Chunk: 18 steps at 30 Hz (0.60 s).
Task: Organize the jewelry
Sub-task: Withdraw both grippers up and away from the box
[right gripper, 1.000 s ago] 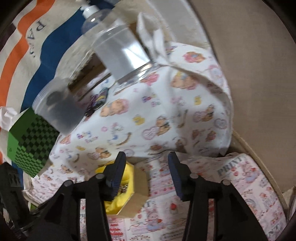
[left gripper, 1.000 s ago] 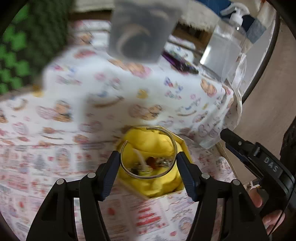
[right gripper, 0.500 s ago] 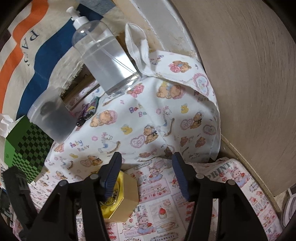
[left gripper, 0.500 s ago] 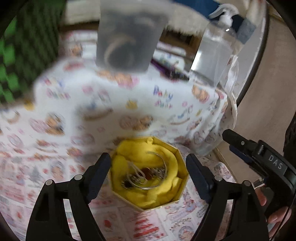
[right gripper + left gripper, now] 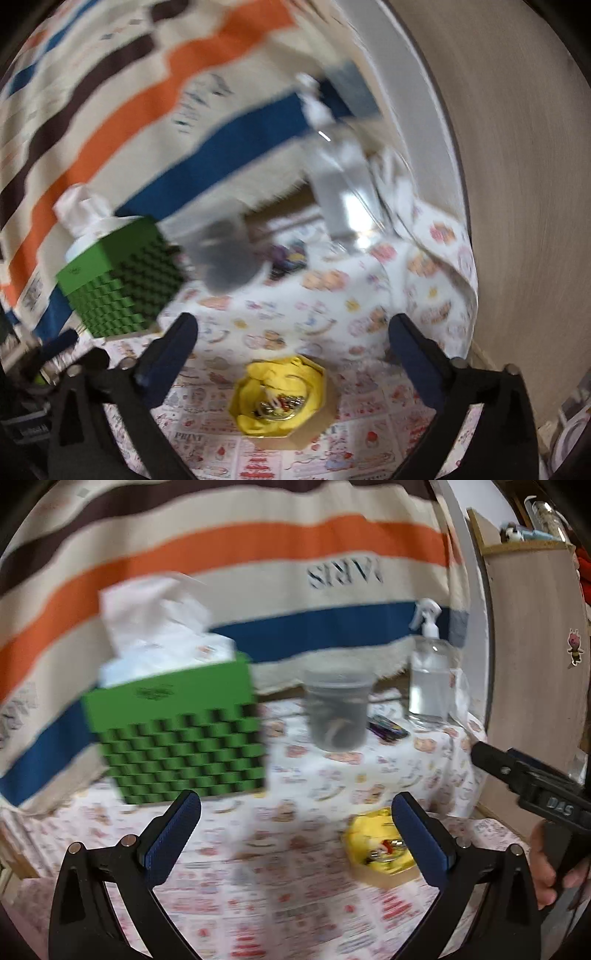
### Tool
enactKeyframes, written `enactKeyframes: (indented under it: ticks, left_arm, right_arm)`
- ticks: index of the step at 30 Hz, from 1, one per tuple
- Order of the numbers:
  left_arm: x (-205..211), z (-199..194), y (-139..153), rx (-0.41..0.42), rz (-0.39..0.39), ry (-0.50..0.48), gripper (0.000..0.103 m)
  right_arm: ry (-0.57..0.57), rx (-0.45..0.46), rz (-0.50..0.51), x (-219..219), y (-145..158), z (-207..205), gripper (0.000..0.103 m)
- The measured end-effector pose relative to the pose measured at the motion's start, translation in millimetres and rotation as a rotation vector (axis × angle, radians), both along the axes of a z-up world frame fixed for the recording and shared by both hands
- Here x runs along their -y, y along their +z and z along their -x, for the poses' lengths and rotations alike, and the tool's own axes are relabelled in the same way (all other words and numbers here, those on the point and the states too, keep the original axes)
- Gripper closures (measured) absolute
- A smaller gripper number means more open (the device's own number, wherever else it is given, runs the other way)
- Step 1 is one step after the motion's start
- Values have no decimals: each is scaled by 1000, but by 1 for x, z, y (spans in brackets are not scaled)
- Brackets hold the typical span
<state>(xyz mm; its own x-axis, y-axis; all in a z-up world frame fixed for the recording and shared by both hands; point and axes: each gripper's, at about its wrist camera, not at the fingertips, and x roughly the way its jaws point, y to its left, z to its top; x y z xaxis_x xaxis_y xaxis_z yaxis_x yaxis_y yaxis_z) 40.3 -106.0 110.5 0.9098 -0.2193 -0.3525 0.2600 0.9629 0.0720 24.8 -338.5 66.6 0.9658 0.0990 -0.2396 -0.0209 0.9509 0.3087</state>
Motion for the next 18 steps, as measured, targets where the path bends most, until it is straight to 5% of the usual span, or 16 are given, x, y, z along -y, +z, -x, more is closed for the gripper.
enactKeyframes:
  ticks: [9,18]
  left_arm:
    - [-55,43,-11,86,16,79,0]
    - [-90,54,-40,90,70,77,0]
  right_arm:
    - [48,83,25,-41,7,36,0]
    - [81,104,153,-81,-29,47,0]
